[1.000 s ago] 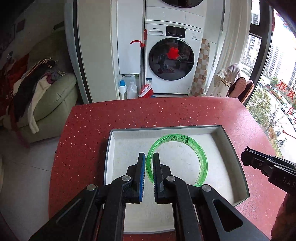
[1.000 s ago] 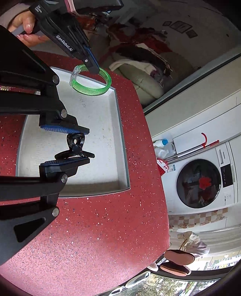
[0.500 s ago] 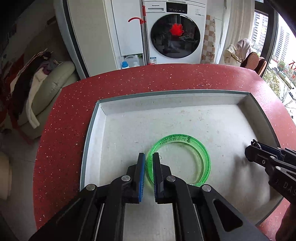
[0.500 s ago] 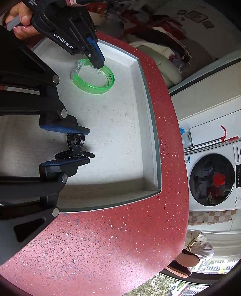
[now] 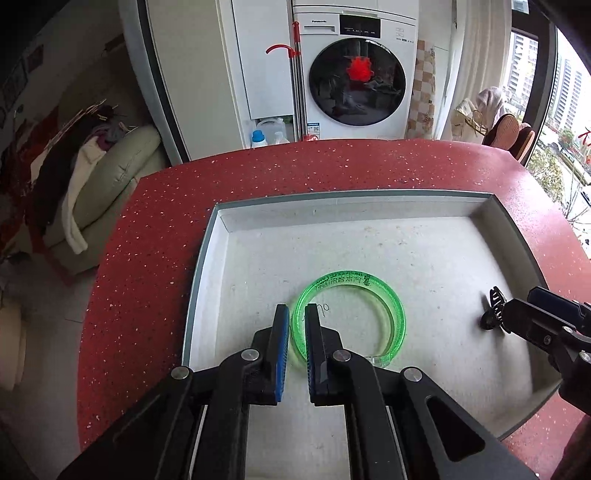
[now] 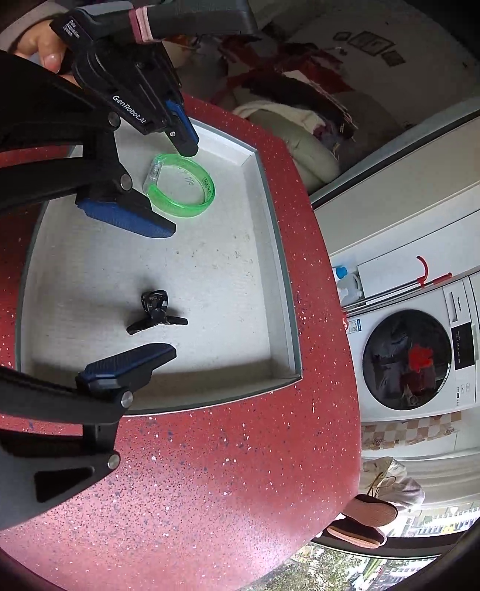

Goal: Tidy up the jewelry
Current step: 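Open the left tool to drop the bangle in the tray while the right releases the clip, then withdraw both tools from the tray toward the remaining jewelry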

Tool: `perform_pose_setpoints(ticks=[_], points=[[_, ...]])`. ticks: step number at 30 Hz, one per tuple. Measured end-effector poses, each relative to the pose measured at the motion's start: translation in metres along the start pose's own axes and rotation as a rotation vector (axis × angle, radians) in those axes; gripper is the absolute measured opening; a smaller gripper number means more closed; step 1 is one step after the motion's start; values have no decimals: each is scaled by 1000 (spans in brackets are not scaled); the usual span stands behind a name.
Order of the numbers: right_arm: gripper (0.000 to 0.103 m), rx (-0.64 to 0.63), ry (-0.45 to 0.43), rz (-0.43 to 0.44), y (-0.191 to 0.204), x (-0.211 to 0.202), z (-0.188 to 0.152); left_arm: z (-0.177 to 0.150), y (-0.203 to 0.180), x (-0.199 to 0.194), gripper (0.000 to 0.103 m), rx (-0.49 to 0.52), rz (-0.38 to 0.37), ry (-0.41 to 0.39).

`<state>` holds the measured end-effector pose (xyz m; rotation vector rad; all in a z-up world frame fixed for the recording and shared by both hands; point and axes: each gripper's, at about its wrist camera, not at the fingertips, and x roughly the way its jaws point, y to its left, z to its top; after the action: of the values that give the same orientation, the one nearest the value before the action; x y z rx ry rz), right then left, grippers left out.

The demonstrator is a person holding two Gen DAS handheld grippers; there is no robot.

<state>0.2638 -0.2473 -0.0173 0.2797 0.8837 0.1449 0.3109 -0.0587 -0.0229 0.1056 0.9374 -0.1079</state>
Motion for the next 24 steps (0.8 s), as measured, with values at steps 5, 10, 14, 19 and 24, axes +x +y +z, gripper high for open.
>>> perform_pose_setpoints(ticks=[5, 10, 14, 19, 24], points=[[76, 26, -47, 32, 2, -36, -12, -2, 4, -23, 27, -4, -35, -32], [79, 57, -79, 47, 1, -67, -33, -15, 9, -52, 33, -16, -66, -60], [79, 72, -80, 48, -1, -84, -52, -32, 21, -80, 103, -57, -65, -113], [90, 106, -79, 72, -6, -99, -81, -57, 31, -107, 103, -42, -80, -133], [91, 109, -116, 92, -4, -115, -111, -90, 44, -126, 103, -37, -56, -144]])
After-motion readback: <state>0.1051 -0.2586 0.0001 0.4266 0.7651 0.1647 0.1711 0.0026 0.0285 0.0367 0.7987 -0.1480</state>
